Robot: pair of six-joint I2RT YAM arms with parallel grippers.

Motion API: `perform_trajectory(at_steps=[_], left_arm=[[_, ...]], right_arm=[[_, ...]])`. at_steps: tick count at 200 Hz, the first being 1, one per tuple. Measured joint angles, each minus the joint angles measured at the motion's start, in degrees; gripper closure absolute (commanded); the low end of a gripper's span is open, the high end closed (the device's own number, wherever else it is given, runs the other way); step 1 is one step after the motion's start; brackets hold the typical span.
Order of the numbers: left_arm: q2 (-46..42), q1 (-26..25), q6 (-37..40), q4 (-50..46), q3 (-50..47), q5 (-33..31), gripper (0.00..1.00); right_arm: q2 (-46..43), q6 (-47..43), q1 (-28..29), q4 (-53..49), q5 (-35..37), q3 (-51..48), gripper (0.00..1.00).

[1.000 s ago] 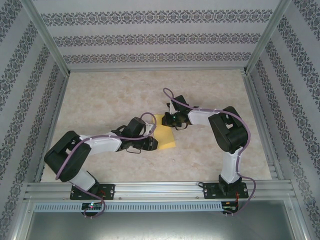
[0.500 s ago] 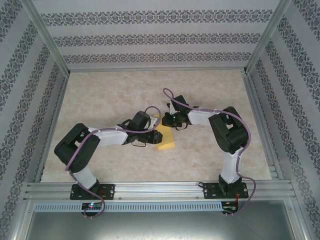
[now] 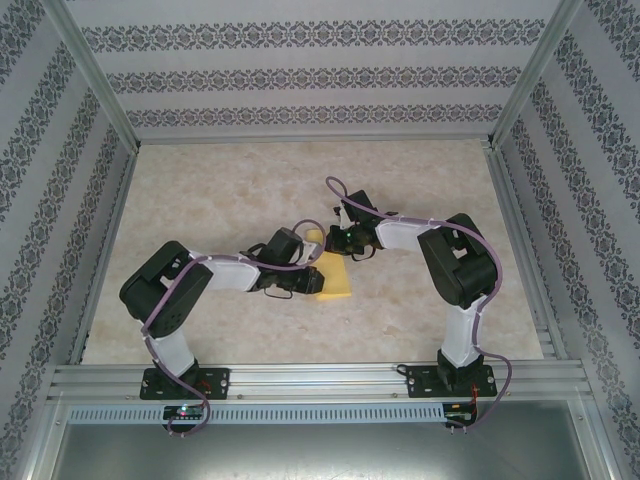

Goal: Fold a paper plane with a square sheet of paper (fold left side to right side)
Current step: First fold the square sheet of paper in half at the center of the table.

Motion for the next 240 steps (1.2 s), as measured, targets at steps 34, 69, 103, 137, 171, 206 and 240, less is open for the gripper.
perform_trajectory(at_steps=[34,69,103,137,171,206,240], left_arm=[[-2.43,-1.44,1.07,-0.7,-2.62,0.48,0.86],[-4.66,-3.19,1.27,-2.25,-3.98,1.27,0.88],[-6.03,-3.3,1.18,-2.49,-6.16,1.86,0.88],[-10.82,-3.23,0.98,-3.04,-6.16,2.91,0.88],[-13.11,-1.42,1.01,-3.08,-2.86,3.08,0.89],[-7.19,-0.7,1.05,-2.97,0.48,3.52,0.89],[-1.57,-0.61,1.05,-2.99,0.52,3.76,0.9]], right_arm=[[-0.07,0.0,0.0,-0.33,0.0,0.04,0.95],[-0.11,0.0,0.0,-0.44,0.0,0.04,0.95],[-0.11,0.0,0.0,-0.44,0.02,0.04,0.95],[-0.11,0.0,0.0,-0.48,0.02,0.04,0.95],[-0.22,0.0,0.0,-0.74,0.07,0.04,0.95],[-0.37,-0.02,0.0,-1.09,0.22,0.04,0.95],[-0.48,-0.02,0.0,-1.53,0.26,0.04,0.95]])
